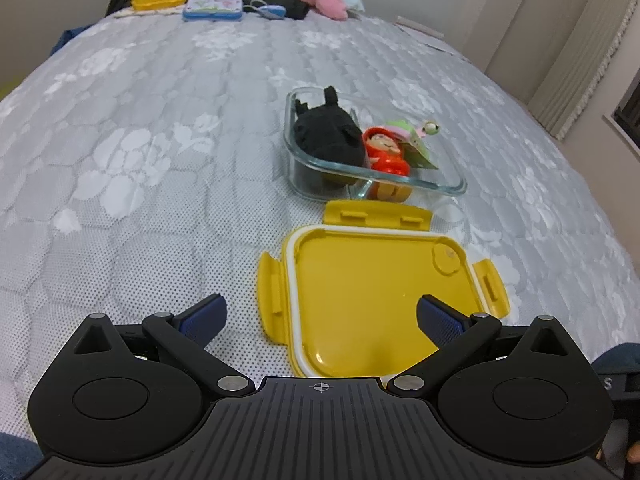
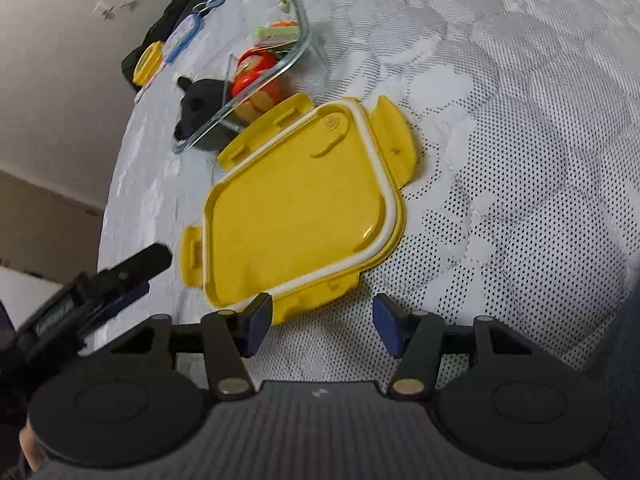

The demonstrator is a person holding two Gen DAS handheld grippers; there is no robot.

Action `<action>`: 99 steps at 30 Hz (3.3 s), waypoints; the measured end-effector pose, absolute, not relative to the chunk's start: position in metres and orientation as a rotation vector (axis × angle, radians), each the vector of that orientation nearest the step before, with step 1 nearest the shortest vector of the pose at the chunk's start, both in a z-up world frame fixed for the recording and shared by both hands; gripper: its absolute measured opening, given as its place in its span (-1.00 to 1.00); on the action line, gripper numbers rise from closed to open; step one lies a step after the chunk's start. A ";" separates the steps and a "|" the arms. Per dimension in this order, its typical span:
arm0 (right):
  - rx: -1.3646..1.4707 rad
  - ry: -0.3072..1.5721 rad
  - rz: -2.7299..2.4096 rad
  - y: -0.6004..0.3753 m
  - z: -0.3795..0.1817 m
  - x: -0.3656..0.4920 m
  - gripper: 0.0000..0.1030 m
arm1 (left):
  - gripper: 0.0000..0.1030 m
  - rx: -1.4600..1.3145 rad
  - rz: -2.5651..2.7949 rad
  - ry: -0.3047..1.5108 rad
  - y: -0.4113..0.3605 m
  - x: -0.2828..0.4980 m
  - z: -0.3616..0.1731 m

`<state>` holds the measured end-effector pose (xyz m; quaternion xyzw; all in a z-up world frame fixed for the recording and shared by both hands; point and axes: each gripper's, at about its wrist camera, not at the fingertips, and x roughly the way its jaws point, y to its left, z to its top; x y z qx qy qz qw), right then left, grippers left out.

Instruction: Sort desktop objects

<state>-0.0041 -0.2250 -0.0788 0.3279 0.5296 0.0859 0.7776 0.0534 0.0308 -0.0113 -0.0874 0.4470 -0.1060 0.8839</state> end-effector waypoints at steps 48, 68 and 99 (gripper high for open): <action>1.149 0.753 0.425 -0.270 -0.050 0.055 0.06 | 1.00 -0.065 -0.368 0.726 0.016 0.079 0.005; 1.129 0.648 0.327 -0.296 -0.054 0.049 0.26 | 1.00 0.014 -0.383 0.716 0.004 0.096 -0.004; 0.171 0.700 0.180 -0.217 -0.027 0.085 0.24 | 1.00 -0.328 -0.252 0.778 0.058 0.132 -0.014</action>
